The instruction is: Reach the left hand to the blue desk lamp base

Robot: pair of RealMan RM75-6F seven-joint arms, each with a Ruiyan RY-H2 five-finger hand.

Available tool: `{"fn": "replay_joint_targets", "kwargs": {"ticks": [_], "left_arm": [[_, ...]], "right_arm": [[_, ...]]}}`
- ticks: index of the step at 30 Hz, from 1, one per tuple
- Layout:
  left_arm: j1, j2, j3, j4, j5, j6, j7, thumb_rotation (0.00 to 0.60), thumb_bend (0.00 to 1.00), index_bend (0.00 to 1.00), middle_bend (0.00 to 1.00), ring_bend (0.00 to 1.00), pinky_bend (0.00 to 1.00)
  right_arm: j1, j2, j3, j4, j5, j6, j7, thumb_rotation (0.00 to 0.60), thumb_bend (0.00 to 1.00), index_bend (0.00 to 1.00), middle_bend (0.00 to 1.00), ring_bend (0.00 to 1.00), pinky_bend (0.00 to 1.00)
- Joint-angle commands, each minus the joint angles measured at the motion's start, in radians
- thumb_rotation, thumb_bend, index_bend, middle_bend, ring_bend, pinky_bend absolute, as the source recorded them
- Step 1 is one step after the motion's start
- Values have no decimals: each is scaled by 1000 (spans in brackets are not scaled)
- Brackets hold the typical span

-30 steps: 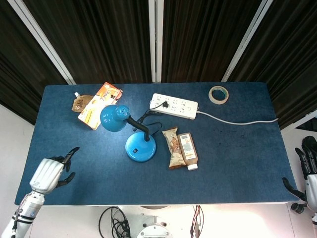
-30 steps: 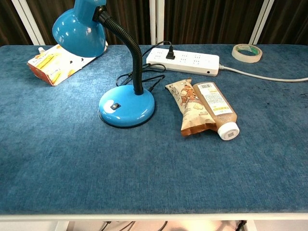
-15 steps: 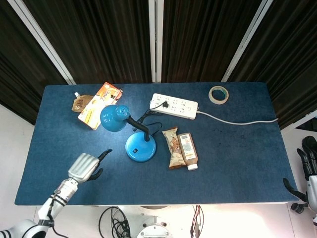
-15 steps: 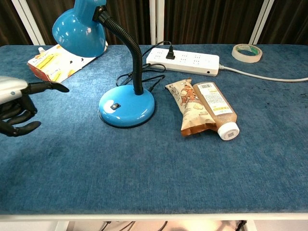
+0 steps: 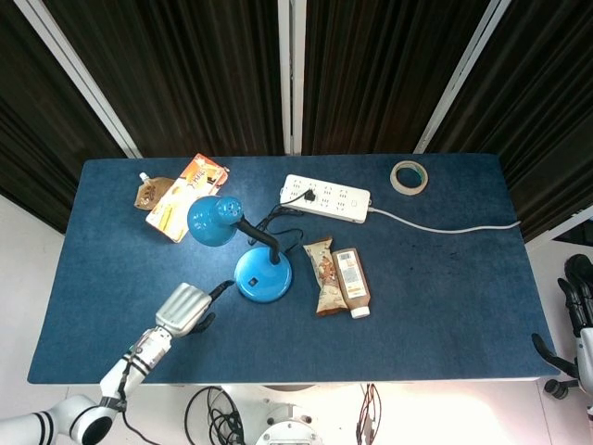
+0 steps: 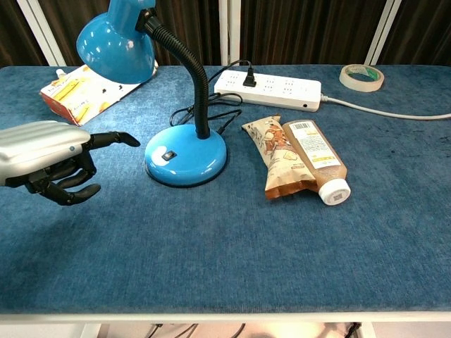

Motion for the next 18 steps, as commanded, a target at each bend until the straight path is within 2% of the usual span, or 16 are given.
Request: {"fn": "replay_joint_targets", "kwargs": {"ticks": [1,18], "left_arm": [[-16,-13,-5,11,-13,-14,7,600,464,110,846,813,846],[-80,-68,-9,48,-50,-46,43,600,472,110,849,816,846]], "right_arm": [[-1,0,0,4,2,-1,6,600,195,0,0,0,0],[-3,-8,-2,40,15,-16,46,600,199,0,0,0,0]]}}
